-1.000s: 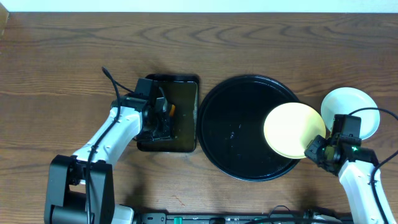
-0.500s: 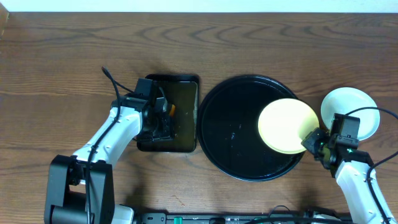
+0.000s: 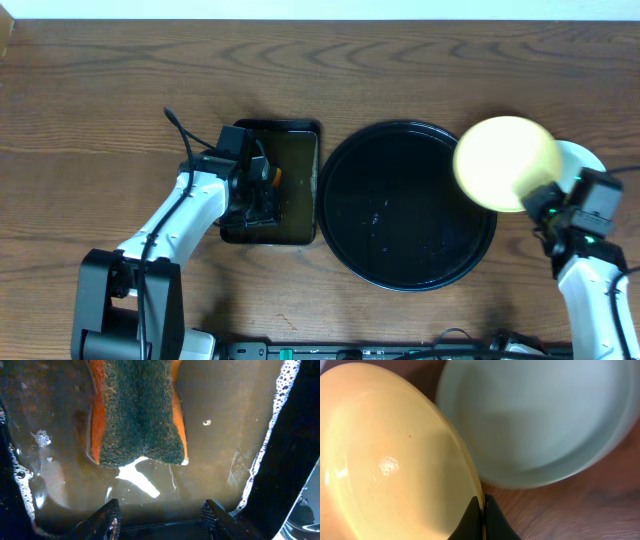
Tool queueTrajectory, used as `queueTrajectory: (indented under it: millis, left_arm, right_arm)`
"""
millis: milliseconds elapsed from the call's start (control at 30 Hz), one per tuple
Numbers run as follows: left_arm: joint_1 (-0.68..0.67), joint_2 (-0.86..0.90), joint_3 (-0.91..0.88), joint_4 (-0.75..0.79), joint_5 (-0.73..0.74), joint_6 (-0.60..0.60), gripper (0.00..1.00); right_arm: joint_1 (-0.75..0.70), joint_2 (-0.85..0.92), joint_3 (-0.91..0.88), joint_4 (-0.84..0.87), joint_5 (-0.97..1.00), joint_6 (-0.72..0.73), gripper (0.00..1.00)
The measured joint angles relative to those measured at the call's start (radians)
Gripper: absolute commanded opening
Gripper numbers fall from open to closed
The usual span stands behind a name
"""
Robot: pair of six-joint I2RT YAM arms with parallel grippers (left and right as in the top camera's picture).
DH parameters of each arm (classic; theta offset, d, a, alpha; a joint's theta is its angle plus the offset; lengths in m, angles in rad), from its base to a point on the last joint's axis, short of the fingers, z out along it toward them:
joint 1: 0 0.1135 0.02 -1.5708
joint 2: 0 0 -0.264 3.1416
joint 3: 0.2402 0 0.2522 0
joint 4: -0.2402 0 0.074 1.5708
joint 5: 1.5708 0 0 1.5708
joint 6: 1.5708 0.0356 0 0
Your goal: Clean dirty plates on tray and stack at the side
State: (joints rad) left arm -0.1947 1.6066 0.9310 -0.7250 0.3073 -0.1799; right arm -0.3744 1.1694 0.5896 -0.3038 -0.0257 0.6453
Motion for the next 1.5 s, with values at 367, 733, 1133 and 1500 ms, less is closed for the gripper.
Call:
queueTrajectory:
  millis: [367,733,1133,1500]
  left_arm:
    - [0.0,0.0,0.0,0.004,0.0,0.0,0.53]
    - [0.0,0.0,0.0,0.004,0.0,0.0,0.53]
    - [0.0,-0.006,0.0,0.008,-0.084,-0.003,0.59]
    - [0.0,-0.246,0.01,-0.006,-0.135,-0.028,0.77]
  right_arm:
    - [-0.243,0.003,0.0,0.024,0.043,0.04,0.01]
    - [-0.255,0.046,0.0,0.124,0.044,0.055,0.32]
    - [-0.153,0.055,0.005,-0.014,-0.223,-0.208,0.63]
    - [0.29,0.06,0.227,-0.333,-0.11,-0.449,0.99]
